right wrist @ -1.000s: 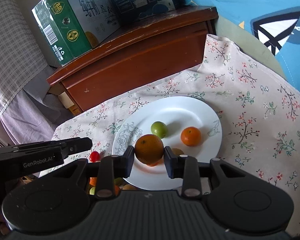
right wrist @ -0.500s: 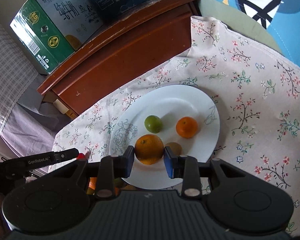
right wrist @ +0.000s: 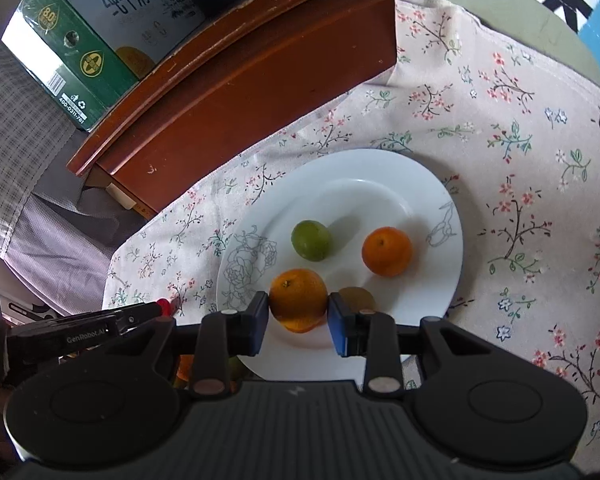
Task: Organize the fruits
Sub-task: 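Carry the tomato with the left tool over the plate while the right tool carries the orange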
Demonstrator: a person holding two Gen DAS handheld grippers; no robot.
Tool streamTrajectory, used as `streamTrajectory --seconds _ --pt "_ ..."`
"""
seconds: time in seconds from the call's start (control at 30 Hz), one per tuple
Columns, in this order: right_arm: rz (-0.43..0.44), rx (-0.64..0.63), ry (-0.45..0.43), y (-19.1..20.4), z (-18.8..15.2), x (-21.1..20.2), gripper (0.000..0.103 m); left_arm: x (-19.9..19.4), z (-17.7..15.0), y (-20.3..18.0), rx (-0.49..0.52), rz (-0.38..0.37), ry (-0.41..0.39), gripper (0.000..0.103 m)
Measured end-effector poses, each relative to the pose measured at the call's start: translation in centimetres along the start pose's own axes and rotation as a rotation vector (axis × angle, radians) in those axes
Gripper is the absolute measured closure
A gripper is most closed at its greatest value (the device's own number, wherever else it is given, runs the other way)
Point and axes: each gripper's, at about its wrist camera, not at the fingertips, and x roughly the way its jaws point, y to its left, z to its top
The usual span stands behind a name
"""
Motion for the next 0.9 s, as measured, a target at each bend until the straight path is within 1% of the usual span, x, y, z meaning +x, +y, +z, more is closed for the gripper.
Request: streamTrajectory --seconds 0.13,0.27,0.37,0.5,0.73,0.9 --pt "0.002 -0.004 0.003 0.0 0.1 0.2 0.07 0.2 -0.3 -0.6 0.061 0.038 -0.025 0.083" --pt "0.006 -0.012 0.011 0.1 0.1 0.5 0.07 -0.1 0.0 0.1 0.021 0.037 -0.038 0.083" --pt "0.006 -0.017 0.009 0.2 0.1 0.5 0.07 -0.2 0.0 0.2 0.048 0.059 -0.048 0.083" --pt "0.007 -0.023 0.01 0.3 0.2 0.6 0.07 0.5 -0.2 0.3 0.069 0.052 -0.021 0.083" --pt "0.025 -0.015 0.014 0.1 0.2 0.7 0.07 1.8 -0.5 0.5 0.082 0.067 0.007 0.082" --pt "0.024 -0.01 0.002 0.1 0.3 0.6 0.068 1.9 -0.5 0.4 0.072 0.059 -0.008 0.086"
